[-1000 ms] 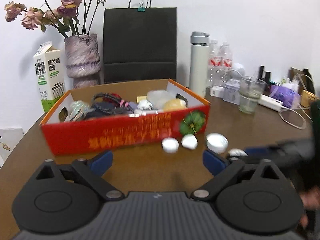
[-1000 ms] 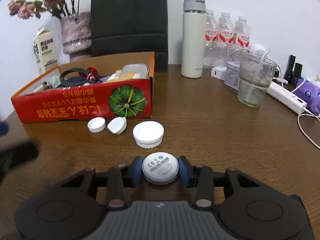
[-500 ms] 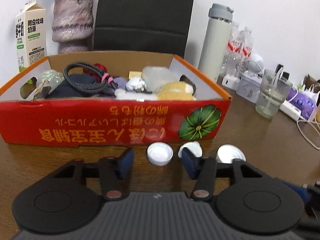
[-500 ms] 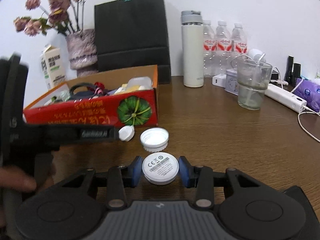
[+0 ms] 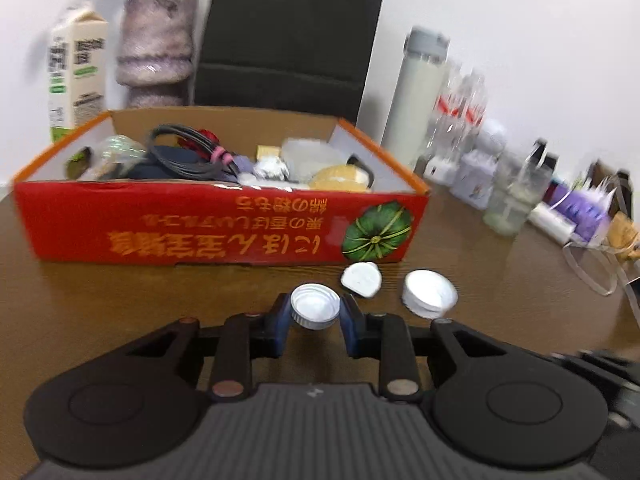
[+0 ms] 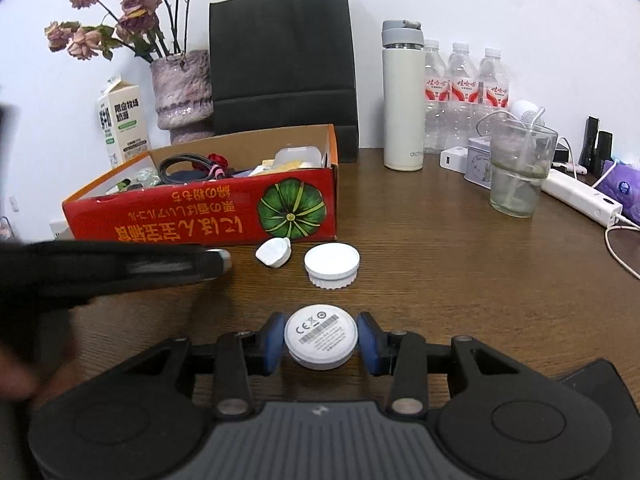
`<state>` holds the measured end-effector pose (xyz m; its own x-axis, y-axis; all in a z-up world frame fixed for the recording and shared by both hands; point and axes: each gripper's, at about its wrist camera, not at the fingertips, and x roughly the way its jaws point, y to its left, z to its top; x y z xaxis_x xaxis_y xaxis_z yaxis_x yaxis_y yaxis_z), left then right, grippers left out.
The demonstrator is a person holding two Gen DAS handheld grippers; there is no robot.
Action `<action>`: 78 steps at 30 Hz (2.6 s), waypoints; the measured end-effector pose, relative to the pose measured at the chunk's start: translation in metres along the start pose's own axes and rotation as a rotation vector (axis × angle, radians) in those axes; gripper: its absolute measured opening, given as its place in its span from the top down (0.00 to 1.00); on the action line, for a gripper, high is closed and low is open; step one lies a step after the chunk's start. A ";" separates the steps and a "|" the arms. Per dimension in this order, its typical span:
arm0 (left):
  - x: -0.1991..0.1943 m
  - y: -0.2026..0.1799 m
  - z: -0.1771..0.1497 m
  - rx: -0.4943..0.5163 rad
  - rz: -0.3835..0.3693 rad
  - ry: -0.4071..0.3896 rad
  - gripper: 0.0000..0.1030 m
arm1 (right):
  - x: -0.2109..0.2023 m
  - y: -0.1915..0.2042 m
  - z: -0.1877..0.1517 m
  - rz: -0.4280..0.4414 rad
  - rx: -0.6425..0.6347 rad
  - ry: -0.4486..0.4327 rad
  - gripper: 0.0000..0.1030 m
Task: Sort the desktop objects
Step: 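Carry the white disc and cap into the box and open both tools, then move both tools back toward the last two white caps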
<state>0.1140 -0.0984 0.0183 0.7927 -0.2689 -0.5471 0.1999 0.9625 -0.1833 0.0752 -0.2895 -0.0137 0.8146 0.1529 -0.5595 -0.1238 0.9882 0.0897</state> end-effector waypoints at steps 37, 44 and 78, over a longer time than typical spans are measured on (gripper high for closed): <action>0.101 0.187 0.162 -0.091 0.107 0.149 0.32 | 0.243 0.098 0.217 0.070 -0.175 0.272 0.61; 0.062 0.186 0.182 -0.103 0.114 0.074 0.07 | 0.208 0.086 0.222 0.096 -0.110 0.220 0.41; -0.147 0.049 -0.090 0.101 0.204 -0.006 0.00 | -0.067 0.054 -0.048 0.017 -0.072 0.055 0.24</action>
<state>-0.0441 -0.0148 0.0164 0.8261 -0.0689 -0.5593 0.0922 0.9956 0.0136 -0.0138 -0.2465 -0.0110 0.7798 0.1674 -0.6032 -0.1794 0.9829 0.0409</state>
